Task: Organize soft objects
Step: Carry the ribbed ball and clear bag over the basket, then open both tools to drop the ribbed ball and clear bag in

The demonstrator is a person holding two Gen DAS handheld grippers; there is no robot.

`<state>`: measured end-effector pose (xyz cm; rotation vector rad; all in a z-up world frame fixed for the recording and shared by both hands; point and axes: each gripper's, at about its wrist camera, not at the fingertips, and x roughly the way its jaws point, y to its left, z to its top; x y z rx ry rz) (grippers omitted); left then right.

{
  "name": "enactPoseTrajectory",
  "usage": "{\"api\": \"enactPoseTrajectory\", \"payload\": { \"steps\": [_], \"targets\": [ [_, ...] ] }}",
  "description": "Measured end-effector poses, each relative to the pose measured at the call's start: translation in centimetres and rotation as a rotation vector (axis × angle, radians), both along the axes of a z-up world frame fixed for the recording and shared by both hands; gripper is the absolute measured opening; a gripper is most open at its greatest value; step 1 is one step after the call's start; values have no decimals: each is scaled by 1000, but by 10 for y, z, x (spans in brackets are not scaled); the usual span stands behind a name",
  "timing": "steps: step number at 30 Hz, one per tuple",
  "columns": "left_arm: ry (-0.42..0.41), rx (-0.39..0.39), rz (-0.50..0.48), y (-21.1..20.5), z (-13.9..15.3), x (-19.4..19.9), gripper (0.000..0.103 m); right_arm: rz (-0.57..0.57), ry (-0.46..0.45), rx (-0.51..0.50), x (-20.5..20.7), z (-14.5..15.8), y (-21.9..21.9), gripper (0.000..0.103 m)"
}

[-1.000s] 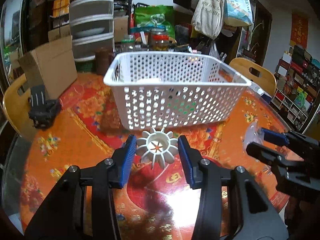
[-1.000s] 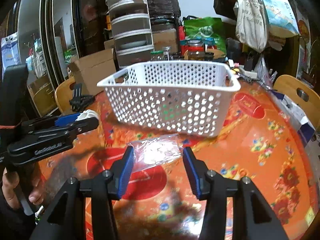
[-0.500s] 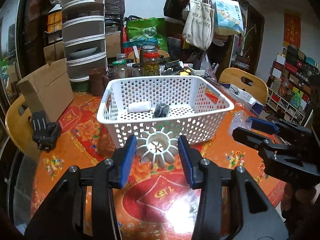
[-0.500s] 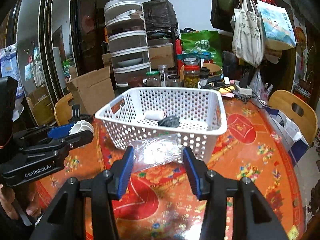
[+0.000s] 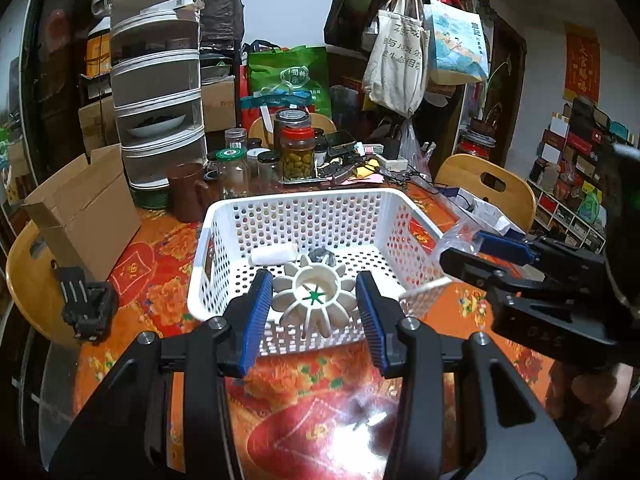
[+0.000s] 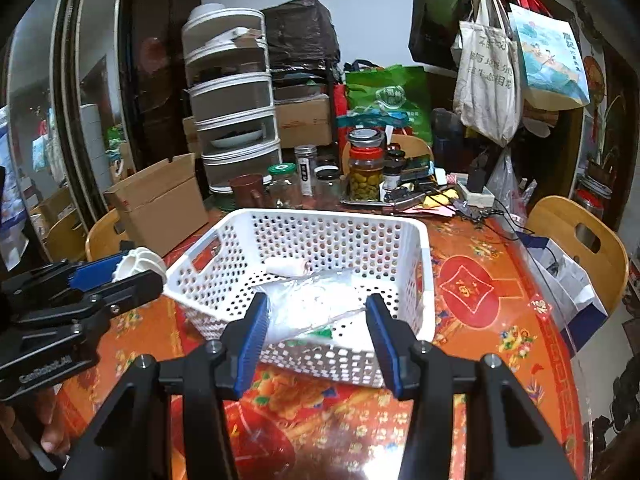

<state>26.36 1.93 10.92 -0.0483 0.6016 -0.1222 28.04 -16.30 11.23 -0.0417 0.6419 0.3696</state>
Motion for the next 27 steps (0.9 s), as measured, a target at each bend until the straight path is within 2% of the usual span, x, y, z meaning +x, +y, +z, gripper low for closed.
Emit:
{"api": "enactPoseTrajectory", "payload": {
  "steps": [5, 11, 19, 27],
  "targets": [
    [18, 16, 16, 3, 7, 31, 41, -23, 18, -19, 24, 1, 0, 49],
    [83, 26, 19, 3, 0, 78, 41, -41, 48, -28, 50, 0, 1, 49],
    [180, 51, 35, 2, -27, 139, 41, -67, 120, -65, 90, -15, 6, 49],
    [277, 63, 61, 5, -58, 182, 41, -76, 195, -99, 125, -38, 13, 49]
  ]
}}
